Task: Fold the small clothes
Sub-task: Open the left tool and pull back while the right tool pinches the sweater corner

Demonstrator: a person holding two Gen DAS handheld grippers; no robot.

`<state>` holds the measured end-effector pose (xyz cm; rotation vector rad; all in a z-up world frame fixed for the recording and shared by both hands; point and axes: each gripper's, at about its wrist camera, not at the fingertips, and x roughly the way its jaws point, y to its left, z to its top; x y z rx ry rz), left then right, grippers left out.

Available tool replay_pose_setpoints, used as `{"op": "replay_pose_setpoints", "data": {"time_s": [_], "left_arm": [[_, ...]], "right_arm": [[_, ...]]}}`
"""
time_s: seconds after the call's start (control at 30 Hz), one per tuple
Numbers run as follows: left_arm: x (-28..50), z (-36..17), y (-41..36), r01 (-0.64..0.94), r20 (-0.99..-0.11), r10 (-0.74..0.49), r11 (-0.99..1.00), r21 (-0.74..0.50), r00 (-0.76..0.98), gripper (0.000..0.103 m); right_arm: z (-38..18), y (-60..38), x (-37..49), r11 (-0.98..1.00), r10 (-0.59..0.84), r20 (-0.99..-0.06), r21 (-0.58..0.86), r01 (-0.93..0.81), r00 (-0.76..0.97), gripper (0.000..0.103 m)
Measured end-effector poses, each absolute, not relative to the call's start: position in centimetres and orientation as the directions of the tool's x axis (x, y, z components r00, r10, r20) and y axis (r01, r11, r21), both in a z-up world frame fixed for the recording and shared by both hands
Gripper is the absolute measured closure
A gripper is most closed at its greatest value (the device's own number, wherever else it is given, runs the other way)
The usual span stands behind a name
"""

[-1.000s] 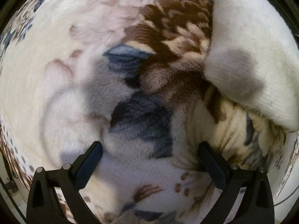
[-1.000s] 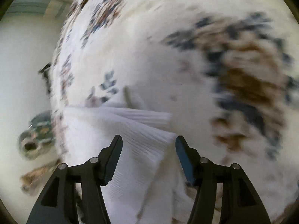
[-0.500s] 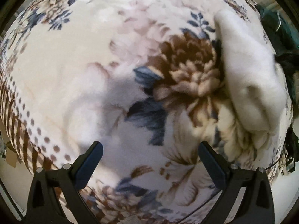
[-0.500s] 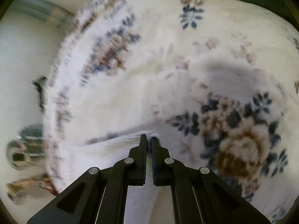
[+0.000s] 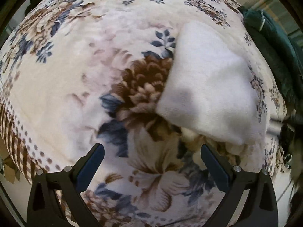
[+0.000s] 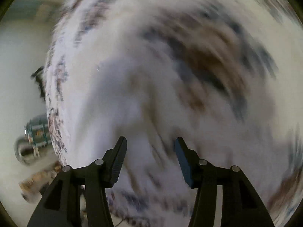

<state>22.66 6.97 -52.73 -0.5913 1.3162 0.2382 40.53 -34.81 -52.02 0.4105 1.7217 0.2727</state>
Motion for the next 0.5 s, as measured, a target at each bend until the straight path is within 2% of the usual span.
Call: {"op": "replay_pose_setpoints", "data": {"time_s": [0.07,0.13,0.17,0.27,0.3,0.33,0.43,0.47,0.5], "left_arm": [[23.1,-53.1,6.3,-0.473,-0.954,-0.175,0.837,-0.274,0.242,0.0],[23.2,-53.4,5.7,-0.459,-0.955,-0.188,0.845,-0.276,0.229,0.0],[23.3,-53.5,5.4,-0.453,-0.957,-0.191,0.849,-0.273,0.22,0.0],[23.6,-53.5,4.6,-0.441,-0.958,-0.199,0.855,-0.274,0.208,0.0],[23.7,-53.4,4.4,-0.441,-0.958,-0.201,0.855,-0.273,0.204,0.0],[23.8,-53.3,4.3,-0.439,-0.956,-0.208,0.853,-0.281,0.206,0.0],[24.0,-53.1,4.0,-0.429,-0.954,-0.216,0.856,-0.287,0.208,0.0],[24.1,-53.1,4.0,-0.425,-0.954,-0.217,0.858,-0.288,0.208,0.0],[24.2,-53.2,4.0,-0.421,-0.954,-0.217,0.861,-0.286,0.206,0.0]], "right_arm": [[-53.2,-37.5,36.1,0.865,0.479,-0.861,0.43,0.257,-0.171,0.048],[-55.5,-39.3,32.0,0.761,0.6,-0.778,0.486,0.431,-0.183,0.048],[-57.0,-39.9,30.0,0.676,0.667,-0.732,0.516,0.526,-0.139,0.048],[-60.3,-39.6,28.0,0.548,0.724,-0.69,0.559,0.622,-0.018,0.05],[-61.6,-39.4,27.6,0.491,0.737,-0.674,0.577,0.653,0.041,0.073],[-62.6,-39.0,27.6,0.466,0.73,-0.678,0.582,0.667,0.081,0.086],[-64.1,-37.0,28.4,0.28,0.828,-0.524,0.695,0.662,0.201,0.091],[-64.0,-36.2,29.0,0.175,0.871,-0.414,0.764,0.621,0.263,0.091],[-64.0,-35.8,29.5,0.18,0.882,-0.396,0.785,0.593,0.257,0.091]]}}
